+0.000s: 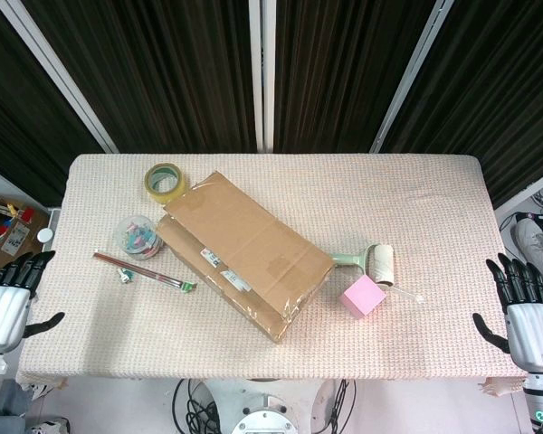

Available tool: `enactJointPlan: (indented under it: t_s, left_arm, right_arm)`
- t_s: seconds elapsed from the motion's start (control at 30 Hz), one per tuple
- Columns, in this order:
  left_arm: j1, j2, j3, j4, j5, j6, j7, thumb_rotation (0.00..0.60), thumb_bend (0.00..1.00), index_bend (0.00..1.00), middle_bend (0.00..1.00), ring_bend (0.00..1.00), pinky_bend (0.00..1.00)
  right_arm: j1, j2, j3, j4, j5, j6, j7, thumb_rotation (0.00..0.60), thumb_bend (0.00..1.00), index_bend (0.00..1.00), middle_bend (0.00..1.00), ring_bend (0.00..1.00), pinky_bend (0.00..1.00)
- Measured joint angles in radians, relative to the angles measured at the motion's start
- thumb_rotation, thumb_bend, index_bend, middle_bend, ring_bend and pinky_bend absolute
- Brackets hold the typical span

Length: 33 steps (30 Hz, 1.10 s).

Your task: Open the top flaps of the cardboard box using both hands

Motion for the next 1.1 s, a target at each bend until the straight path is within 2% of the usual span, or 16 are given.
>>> enactJointPlan:
  t_s: [0.37,0.7,0.9,1.1]
  left_arm:
    - [0.008,-0.001,0.008,-0.015,0.009,0.010,0.013,0.600,0.00,0.10,0.15,0.12,0.20]
    - [0.001,0.003,0.012,0.003,0.002,-0.015,0.004,0.600,0.00,0.10,0.15,0.12,0.20]
    - [0.005,-0.016,0.013,0.031,-0.008,-0.015,-0.018,0.600,0.00,0.10,0.15,0.12,0.20]
    - [0.007,-0.008,0.017,0.031,-0.011,-0.020,-0.029,0.600,0.00,0.10,0.15,0.12,0.20]
  right_arm:
    - [0.003,-0.009,-0.005,0.019,-0.017,-0.006,0.019,0.600,0.19,0.00,0.00,0.00,0.00]
    - [0.030,-0.009,-0.007,-0.042,-0.075,-0.021,-0.033,0.600,0.19,0.00,0.00,0.00,0.00]
    - [0.105,-0.021,0.012,-0.102,-0.125,-0.092,-0.089,0.600,0.19,0.00,0.00,0.00,0.00]
    - [0.197,-0.056,0.038,-0.182,-0.144,-0.209,-0.189,0.600,0.20,0.00,0.00,0.00,0.00]
